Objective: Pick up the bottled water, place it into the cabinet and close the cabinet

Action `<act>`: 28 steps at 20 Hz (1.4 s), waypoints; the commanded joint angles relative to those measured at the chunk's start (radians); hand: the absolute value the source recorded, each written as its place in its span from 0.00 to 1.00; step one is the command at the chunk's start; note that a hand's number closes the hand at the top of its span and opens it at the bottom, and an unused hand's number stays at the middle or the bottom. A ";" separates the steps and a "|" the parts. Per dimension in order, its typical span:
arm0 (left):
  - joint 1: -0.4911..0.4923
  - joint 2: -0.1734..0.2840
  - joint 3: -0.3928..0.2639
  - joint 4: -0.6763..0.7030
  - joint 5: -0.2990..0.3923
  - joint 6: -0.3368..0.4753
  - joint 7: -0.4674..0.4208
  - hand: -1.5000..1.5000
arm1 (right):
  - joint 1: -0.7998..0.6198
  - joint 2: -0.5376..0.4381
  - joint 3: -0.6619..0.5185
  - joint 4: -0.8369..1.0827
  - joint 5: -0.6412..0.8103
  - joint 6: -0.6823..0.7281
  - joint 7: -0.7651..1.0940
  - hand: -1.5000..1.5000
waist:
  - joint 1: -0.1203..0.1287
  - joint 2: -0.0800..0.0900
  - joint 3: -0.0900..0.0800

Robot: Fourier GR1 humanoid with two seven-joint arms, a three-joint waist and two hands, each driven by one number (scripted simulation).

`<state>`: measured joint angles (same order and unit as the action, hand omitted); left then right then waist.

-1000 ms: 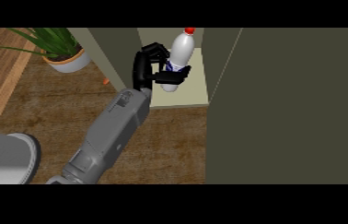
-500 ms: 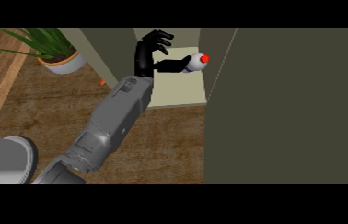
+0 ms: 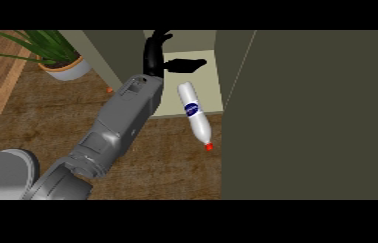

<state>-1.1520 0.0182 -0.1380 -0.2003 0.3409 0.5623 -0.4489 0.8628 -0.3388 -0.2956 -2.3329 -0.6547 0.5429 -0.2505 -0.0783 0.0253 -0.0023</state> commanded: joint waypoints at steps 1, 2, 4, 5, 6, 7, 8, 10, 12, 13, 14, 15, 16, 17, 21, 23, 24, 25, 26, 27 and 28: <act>0.032 -0.017 0.010 0.025 -0.005 -0.045 -0.072 0.00 | 0.013 0.017 -0.009 -0.073 -0.042 -0.013 0.023 0.00 | 0.009 -0.004 0.000; 0.004 0.004 0.021 0.023 0.000 -0.036 -0.076 0.00 | 0.041 0.001 -0.024 -0.130 -0.085 -0.023 0.038 0.00 | -0.005 0.001 -0.001; 0.005 -0.018 0.027 0.006 0.007 -0.060 -0.102 0.00 | 0.051 0.010 -0.005 -0.146 -0.080 -0.035 0.053 0.00 | 0.005 -0.004 -0.001; -0.053 -0.005 0.047 -0.009 0.020 -0.065 -0.085 0.00 | 0.014 -0.015 -0.015 -0.124 -0.095 -0.042 0.052 0.00 | 0.007 0.000 -0.001; -0.059 -0.018 0.046 -0.029 0.026 -0.082 -0.085 0.00 | -0.002 0.008 -0.010 -0.111 -0.034 -0.059 0.046 0.00 | 0.018 -0.008 0.000; -0.021 -0.018 0.060 -0.022 0.029 -0.094 -0.151 0.00 | 0.027 -0.002 -0.025 -0.136 -0.065 -0.021 0.026 0.00 | 0.001 -0.003 -0.001; -0.019 -0.018 0.063 -0.030 0.033 -0.114 -0.172 0.00 | -0.027 0.032 0.042 -0.094 0.000 -0.051 0.034 0.00 | 0.020 -0.004 0.000; -0.020 -0.018 0.063 -0.034 0.044 -0.154 -0.190 0.00 | -0.026 0.019 0.020 -0.118 -0.024 -0.077 0.053 0.00 | 0.011 -0.003 0.000; -0.033 -0.018 0.042 -0.046 0.060 -0.123 -0.172 0.00 | 0.002 0.023 0.022 -0.162 -0.037 -0.077 0.066 0.00 | 0.003 -0.011 0.000; -0.024 -0.018 0.036 -0.060 0.062 -0.147 -0.175 0.00 | 0.017 0.028 0.014 -0.167 -0.037 -0.080 0.070 0.00 | 0.012 -0.015 0.000; -0.010 -0.018 0.033 -0.076 0.081 -0.147 -0.165 0.00 | 0.007 0.000 -0.001 -0.193 -0.069 -0.107 0.101 0.00 | 0.022 -0.018 0.000; 0.001 -0.018 0.037 -0.069 0.076 -0.147 -0.193 0.00 | 0.019 0.022 0.000 -0.156 -0.050 -0.067 0.066 0.00 | 0.021 -0.017 0.001; 0.007 -0.018 0.042 -0.073 0.111 -0.147 -0.210 0.00 | 0.003 -0.021 -0.027 -0.149 -0.096 -0.066 0.082 0.00 | 0.004 -0.012 0.000; 0.001 -0.018 0.036 -0.079 0.113 -0.152 -0.203 0.00 | -0.015 -0.020 -0.051 -0.100 -0.082 -0.046 0.059 0.00 | 0.015 -0.015 0.001; 0.066 -0.018 -0.031 -0.155 0.148 -0.160 -0.230 0.00 | -0.038 0.001 -0.004 -0.157 -0.054 -0.119 0.120 0.00 | 0.035 -0.021 0.001; 0.115 -0.018 -0.093 -0.214 0.207 -0.148 -0.199 0.00 | -0.035 -0.002 0.005 -0.179 -0.063 -0.137 0.138 0.00 | 0.024 -0.025 0.000; 0.155 -0.018 -0.105 -0.248 0.224 -0.176 -0.206 0.00 | -0.063 -0.004 0.015 -0.156 -0.029 -0.144 0.141 0.00 | 0.038 -0.026 0.001; 0.180 -0.018 -0.126 -0.286 0.232 -0.170 -0.183 0.00 | -0.026 -0.006 -0.031 -0.126 -0.059 -0.081 0.103 0.00 | 0.042 -0.032 0.001; 0.225 -0.018 -0.198 -0.350 0.281 -0.135 -0.186 0.00 | -0.055 -0.004 -0.007 -0.113 -0.027 -0.090 0.099 0.00 | 0.026 -0.033 0.001; 0.248 -0.018 -0.197 -0.365 0.257 -0.160 -0.178 0.00 | -0.053 -0.009 -0.011 -0.171 -0.060 -0.141 0.142 0.00 | 0.055 -0.033 0.000; 0.250 -0.018 -0.234 -0.409 0.284 -0.126 -0.155 0.00 | -0.049 -0.014 -0.030 -0.147 -0.063 -0.118 0.136 0.00 | 0.047 -0.031 0.001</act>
<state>-0.9777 0.0000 -0.2783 -0.4901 0.5702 0.4129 -0.6328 0.7895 -0.3577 -0.3019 -2.3386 -0.6812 0.4661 -0.1782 -0.0412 -0.0029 -0.0015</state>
